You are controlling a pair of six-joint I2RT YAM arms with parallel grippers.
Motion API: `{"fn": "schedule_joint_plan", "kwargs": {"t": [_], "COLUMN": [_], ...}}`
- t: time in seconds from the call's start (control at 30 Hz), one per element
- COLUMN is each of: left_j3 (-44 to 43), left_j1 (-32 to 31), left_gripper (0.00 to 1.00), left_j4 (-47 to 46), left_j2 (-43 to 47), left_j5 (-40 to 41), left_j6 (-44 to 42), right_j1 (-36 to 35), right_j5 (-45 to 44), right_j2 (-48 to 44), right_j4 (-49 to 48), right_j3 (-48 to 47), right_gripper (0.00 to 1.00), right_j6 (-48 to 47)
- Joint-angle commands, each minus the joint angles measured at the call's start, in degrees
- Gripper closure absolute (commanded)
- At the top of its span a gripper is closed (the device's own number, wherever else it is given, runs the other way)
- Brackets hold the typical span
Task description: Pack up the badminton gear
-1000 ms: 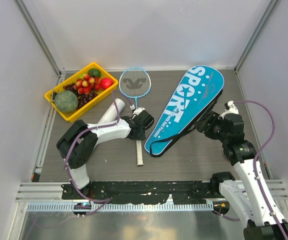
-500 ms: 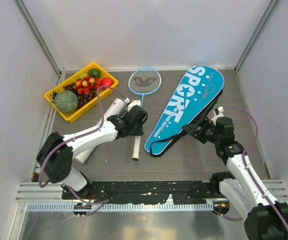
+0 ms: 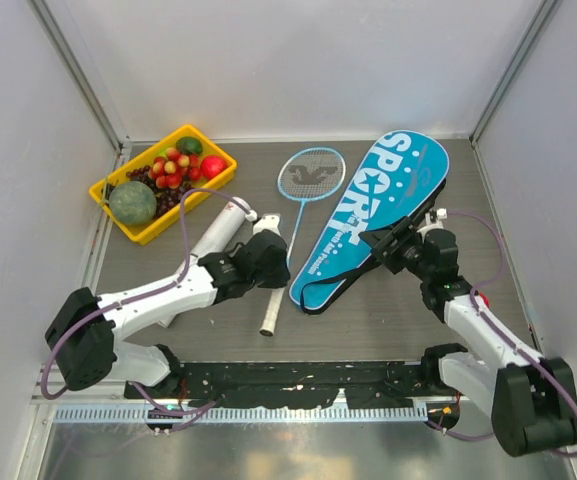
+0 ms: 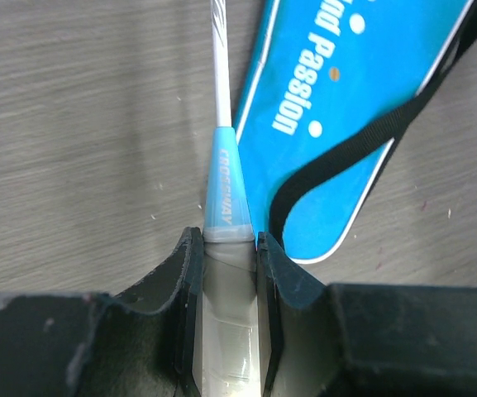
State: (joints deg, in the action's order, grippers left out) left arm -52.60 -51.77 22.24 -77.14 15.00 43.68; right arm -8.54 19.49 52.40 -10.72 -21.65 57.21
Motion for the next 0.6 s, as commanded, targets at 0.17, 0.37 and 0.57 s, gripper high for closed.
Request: {"fn": "schedule_joint_plan", "kwargs": {"t": [0.17, 0.37, 0.57], "left_j3": [3.82, 5.49, 7.68], "left_j1": [-2.28, -2.72, -2.72], "left_gripper": [1.0, 1.0, 1.0], "left_j4": [-10.02, -11.34, -12.3], "left_j2": [2.97, 3.75, 5.78], "left_j5": [-2.17, -0.95, 0.56], "left_j6": [1.84, 2.11, -0.52], "right_j1": [-9.9, -15.45, -16.07], "right_j5": [-3.57, -1.22, 6.95], "right_j2": [22.71, 37.3, 51.46], "right_j4": [-18.45, -33.38, -45.88], "right_j3": [-8.22, -11.21, -16.92], "right_gripper": [0.27, 0.34, 0.38], "right_j6": [4.22, 10.11, 16.18]}}
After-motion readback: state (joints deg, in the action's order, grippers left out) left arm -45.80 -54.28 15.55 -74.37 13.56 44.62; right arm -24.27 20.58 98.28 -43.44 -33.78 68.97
